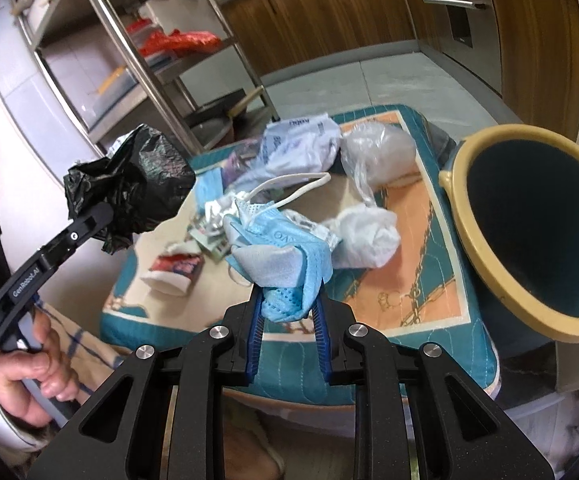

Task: Collect trash
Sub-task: 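Carry the black bag and blue mask over the teal bin with both grippers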

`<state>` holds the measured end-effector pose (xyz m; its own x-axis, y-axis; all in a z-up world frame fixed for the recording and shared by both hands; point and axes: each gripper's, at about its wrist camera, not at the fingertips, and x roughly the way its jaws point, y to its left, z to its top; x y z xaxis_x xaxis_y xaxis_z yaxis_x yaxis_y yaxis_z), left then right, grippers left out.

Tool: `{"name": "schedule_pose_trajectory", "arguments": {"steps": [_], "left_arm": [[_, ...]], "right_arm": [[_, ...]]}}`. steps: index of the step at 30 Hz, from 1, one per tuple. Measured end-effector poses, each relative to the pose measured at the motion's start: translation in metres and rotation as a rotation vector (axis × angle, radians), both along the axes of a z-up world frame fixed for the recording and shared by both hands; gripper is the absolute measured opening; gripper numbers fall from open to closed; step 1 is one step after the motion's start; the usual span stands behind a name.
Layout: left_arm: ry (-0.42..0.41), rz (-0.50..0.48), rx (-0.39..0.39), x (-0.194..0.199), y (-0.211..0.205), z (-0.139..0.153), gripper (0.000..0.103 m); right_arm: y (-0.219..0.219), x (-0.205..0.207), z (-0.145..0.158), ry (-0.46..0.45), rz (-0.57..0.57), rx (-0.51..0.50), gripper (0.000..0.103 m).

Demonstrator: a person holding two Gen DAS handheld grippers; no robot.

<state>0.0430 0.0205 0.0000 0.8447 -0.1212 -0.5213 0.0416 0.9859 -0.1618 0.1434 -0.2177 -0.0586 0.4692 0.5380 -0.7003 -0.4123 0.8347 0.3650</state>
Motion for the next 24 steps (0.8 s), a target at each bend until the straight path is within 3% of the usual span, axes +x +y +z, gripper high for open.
{"name": "schedule_pose_trajectory", "arguments": {"steps": [7,14,24], "left_arm": [[-0.051,-0.009,-0.001,-0.005,0.0,0.007,0.009],[-0.067,-0.091,0.012,0.004,-0.02,0.014,0.009],[-0.078,-0.269,-0.004,0.041,-0.093,0.029,0.009]], "right_arm": [[-0.009,-0.002,0.014,-0.042,-0.019,0.042,0.024],[-0.036,0.003,0.028,-0.09,-0.122,0.042,0.024],[-0.102,-0.002,0.046,-0.161,-0.344,-0.047,0.024]]}}
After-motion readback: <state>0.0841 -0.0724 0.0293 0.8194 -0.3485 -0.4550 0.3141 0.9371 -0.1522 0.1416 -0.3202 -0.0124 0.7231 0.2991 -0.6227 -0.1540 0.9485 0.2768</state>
